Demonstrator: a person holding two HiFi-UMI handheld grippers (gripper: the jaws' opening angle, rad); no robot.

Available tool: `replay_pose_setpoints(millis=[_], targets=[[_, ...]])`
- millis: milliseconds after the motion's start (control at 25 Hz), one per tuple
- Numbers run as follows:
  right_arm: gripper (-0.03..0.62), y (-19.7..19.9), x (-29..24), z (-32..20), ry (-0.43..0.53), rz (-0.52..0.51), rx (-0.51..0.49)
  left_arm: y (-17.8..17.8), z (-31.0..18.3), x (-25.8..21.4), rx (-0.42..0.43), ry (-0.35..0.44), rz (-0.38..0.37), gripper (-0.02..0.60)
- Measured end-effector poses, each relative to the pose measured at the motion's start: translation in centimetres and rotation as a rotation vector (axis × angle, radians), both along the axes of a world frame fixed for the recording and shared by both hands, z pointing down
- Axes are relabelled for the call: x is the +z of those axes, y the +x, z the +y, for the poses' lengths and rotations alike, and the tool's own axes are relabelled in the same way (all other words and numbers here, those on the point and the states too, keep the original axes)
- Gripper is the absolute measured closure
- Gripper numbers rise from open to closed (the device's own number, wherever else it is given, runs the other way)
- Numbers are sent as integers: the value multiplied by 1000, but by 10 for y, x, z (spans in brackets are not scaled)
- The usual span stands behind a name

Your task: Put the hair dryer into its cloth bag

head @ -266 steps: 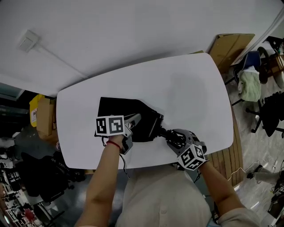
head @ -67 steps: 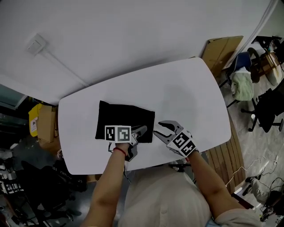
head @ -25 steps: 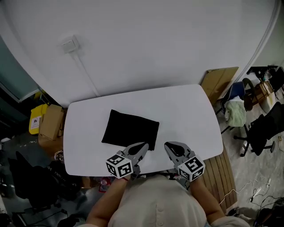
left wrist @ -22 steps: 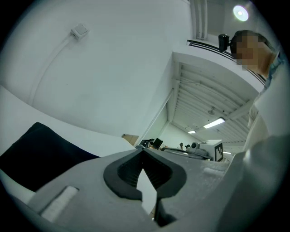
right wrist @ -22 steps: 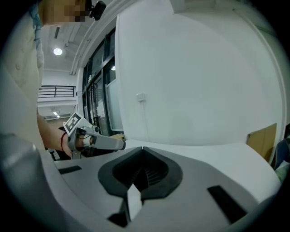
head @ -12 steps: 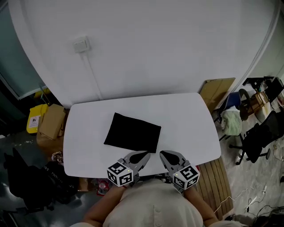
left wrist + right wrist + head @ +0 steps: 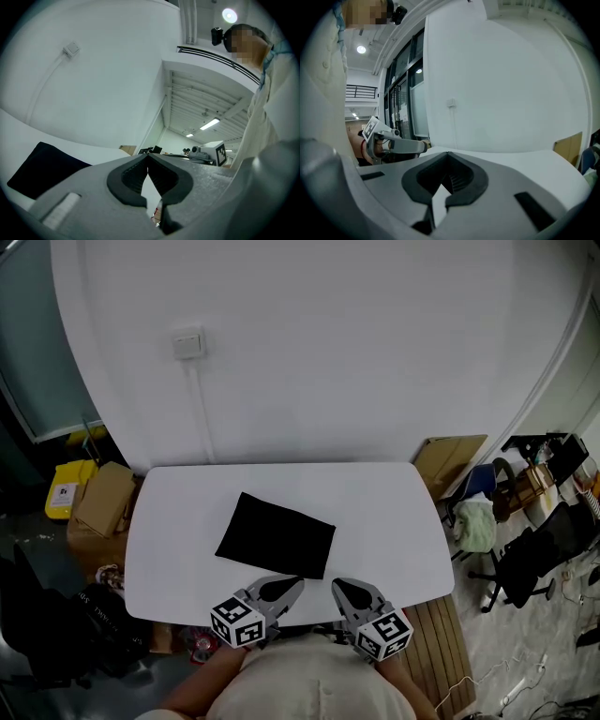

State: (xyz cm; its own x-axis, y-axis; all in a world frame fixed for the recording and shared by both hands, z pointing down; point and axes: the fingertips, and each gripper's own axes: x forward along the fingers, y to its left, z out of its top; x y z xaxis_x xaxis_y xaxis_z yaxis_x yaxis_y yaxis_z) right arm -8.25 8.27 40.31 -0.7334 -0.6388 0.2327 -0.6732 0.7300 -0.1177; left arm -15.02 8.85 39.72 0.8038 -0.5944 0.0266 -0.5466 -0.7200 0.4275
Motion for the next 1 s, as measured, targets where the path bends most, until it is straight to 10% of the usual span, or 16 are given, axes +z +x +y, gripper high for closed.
replay_pose_setpoints(millis=[1000], targets=[[577,-19,2,-4,5,46,-38,-21,-8,-8,-4,38,115,571]])
